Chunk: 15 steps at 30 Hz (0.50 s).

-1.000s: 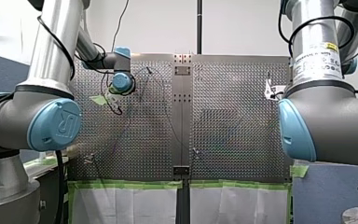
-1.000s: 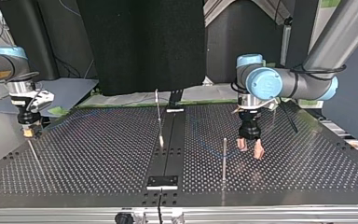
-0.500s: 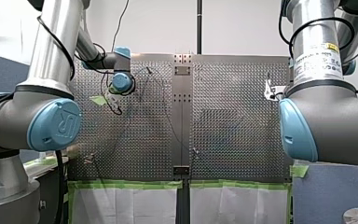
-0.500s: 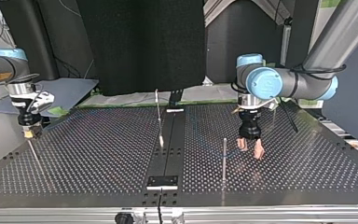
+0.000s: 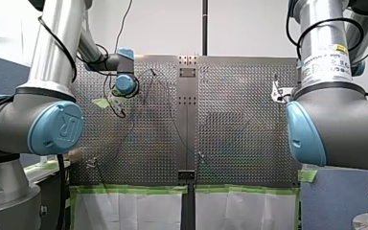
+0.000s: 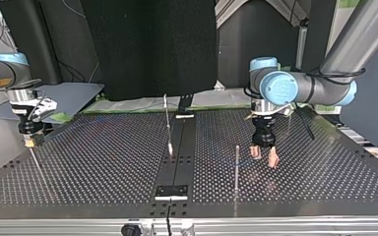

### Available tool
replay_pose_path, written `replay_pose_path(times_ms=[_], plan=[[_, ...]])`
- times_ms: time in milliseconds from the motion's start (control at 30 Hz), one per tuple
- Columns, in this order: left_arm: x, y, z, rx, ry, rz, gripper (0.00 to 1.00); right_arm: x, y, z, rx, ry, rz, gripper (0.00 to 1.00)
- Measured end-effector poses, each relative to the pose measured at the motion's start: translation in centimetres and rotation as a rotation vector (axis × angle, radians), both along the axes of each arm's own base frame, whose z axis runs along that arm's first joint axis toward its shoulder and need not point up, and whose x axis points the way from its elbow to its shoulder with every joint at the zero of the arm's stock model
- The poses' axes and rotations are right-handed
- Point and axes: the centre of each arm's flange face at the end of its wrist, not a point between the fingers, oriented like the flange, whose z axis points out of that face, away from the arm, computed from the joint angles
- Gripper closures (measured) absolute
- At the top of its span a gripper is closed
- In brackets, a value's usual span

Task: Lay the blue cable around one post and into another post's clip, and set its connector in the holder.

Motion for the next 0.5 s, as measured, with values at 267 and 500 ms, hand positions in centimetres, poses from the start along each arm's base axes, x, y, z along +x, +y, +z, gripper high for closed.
replay_pose_path(times_ms=[267,500], plan=[[0.01,0.0,0.01,0.0,-0.001,0.0,0.0,0.02,-0.03,0.04,-0.002,-0.001,-0.009,0.32],[0.02,-0.01,0.02,0.0,-0.003,0.0,0.0,-0.03,-0.06,0.05,-0.003,-0.002,-0.011,0.32]])
